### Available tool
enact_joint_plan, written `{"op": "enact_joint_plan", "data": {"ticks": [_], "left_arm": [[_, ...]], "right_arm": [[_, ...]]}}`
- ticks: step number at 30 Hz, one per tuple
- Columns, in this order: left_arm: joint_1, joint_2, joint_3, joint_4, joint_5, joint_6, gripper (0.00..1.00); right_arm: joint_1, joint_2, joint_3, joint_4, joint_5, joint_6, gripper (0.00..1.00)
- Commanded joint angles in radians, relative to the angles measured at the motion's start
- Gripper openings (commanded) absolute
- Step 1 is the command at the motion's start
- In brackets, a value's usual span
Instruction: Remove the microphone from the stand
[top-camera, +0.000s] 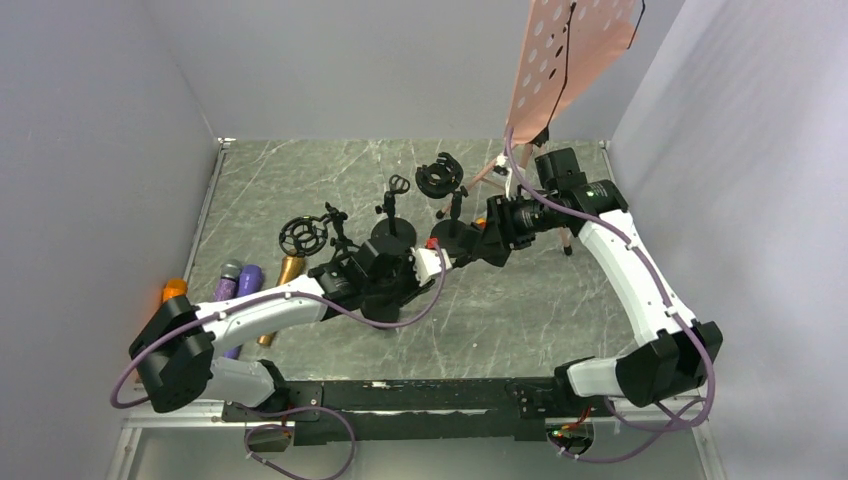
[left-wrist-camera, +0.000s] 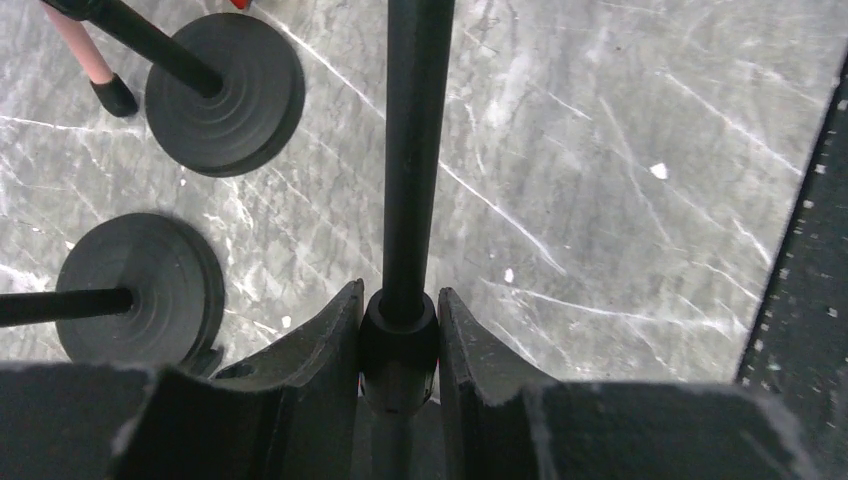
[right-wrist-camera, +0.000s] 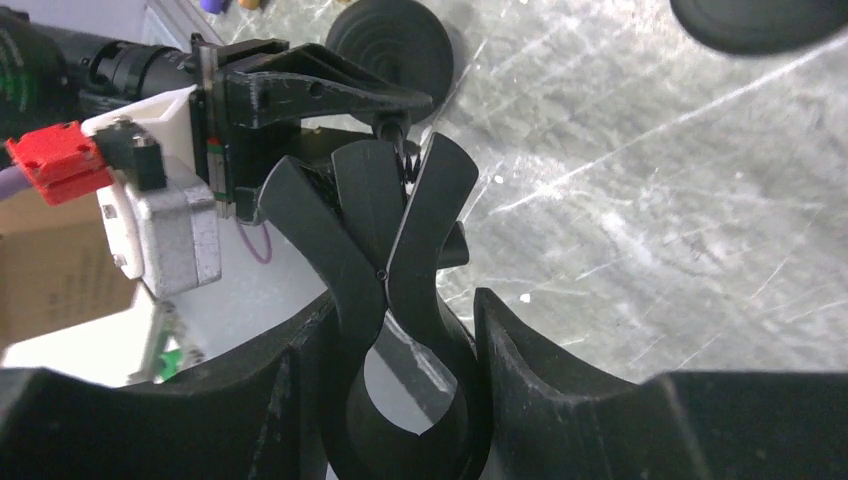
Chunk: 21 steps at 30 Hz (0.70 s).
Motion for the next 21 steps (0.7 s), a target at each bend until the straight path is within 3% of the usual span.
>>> {"op": "enact_joint_plan", "data": {"ticks": [1,5,6,9,12,16,21], "left_arm": [[-0.007,0.03,-0.013,0.075,-0.158,-0.013,0.0],[0.015,0.025,0.004,0.046,-0.039,0.043,0.0],[0.034,0.021,0.021,0.012,0.028,0.049,0.06],[0.116,0.007,0.098,-0.121,0.237,0.072,0.46],[0.192,-0.019,0.128,-0.212,0.463,0.154,0.62],[0.284,0.0,0.17,-0.335,0.767,0.308,0.66],[0.314,0.172,0.338,-0.658,0.916,0.592,0.65]], "right_arm": [[-0.081,0.015,-0.072,0.052,-0.118,0.227,0.0],[-0.086,0.0,-0.076,0.079,-0.158,0.187,0.0],[-0.086,-0.011,-0.075,0.092,-0.157,0.17,0.0],[-0.086,-0.053,-0.1,0.143,-0.156,0.114,0.0],[-0.083,-0.105,-0.145,0.196,-0.179,0.045,0.0],[-0.069,-0.191,-0.215,0.238,-0.177,-0.133,0.0],[-0.024,-0.41,-0.406,0.366,-0.087,-0.408,0.0]]}}
